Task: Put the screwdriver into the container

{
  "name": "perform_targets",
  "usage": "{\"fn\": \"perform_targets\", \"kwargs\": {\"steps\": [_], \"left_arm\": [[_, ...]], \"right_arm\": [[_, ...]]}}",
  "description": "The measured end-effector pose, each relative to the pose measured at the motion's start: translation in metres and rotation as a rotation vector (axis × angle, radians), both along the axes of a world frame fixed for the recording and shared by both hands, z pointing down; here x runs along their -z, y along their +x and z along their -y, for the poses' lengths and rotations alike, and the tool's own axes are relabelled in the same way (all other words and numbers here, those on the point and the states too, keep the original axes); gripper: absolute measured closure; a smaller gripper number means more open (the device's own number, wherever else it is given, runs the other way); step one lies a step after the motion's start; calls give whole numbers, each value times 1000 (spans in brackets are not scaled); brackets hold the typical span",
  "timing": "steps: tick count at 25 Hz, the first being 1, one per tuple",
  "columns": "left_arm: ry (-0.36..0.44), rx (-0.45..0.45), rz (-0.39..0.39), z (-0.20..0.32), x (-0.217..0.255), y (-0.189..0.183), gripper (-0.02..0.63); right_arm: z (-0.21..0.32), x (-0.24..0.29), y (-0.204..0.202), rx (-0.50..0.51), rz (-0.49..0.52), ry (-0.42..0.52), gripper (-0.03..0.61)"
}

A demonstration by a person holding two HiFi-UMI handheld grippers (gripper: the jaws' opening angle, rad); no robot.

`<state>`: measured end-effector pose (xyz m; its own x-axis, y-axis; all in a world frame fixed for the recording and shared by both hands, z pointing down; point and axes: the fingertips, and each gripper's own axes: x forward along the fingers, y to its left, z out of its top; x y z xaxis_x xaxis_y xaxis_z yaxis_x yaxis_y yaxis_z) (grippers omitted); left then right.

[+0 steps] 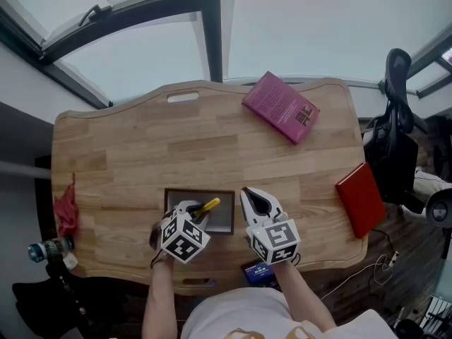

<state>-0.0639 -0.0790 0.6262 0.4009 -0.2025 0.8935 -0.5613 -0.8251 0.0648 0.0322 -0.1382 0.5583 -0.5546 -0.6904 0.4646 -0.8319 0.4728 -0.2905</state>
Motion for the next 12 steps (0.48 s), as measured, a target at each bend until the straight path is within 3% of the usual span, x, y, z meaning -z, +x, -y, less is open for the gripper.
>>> {"fn": "perform_targets", "kwargs": {"steps": [12], "left_arm": [[-61, -32, 43, 2, -13, 4, 534]], "right_arm": [[6, -7, 9, -8, 11, -22, 546]]}}
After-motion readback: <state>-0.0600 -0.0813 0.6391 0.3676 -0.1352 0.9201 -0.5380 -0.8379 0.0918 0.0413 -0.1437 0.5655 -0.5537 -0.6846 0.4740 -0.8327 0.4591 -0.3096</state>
